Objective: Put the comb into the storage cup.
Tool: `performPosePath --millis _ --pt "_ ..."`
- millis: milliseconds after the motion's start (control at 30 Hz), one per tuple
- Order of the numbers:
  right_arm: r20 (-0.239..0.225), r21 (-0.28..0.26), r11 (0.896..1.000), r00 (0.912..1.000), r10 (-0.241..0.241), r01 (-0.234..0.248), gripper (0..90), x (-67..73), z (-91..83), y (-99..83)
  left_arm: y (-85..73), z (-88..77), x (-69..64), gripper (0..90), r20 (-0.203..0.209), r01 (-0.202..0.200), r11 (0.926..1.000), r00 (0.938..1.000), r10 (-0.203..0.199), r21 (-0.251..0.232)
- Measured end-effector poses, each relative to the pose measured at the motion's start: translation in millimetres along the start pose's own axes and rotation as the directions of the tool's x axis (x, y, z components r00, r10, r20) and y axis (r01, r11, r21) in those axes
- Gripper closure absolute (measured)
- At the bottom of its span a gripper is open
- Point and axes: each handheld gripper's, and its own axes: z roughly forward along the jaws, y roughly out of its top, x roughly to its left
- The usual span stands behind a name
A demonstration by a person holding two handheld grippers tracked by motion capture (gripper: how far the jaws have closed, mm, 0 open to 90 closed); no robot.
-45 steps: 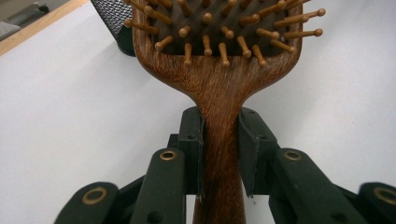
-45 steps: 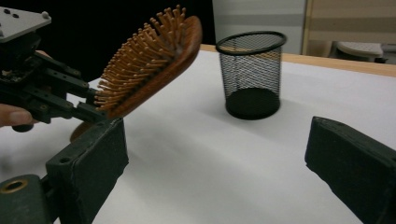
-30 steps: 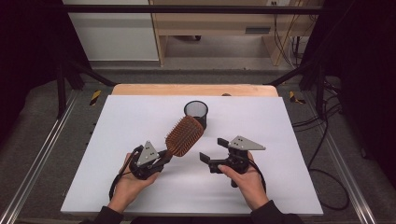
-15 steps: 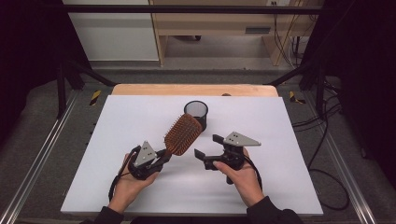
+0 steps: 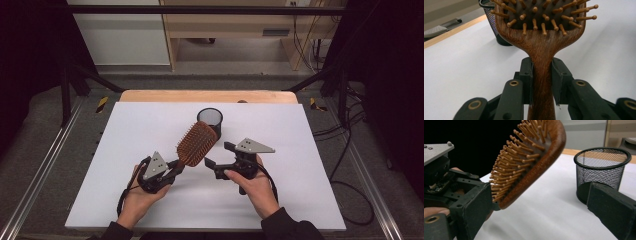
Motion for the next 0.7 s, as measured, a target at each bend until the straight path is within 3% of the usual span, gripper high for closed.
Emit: performPosePath --millis 700 --pt "-0.021 0.006 1.0 0.9997 0.012 -0.012 6.5 3.1 12.9 11.3 2.7 -2.4 -3.0 72.9 0.008 0.007 0.9994 0.9999 -0.006 -0.033"
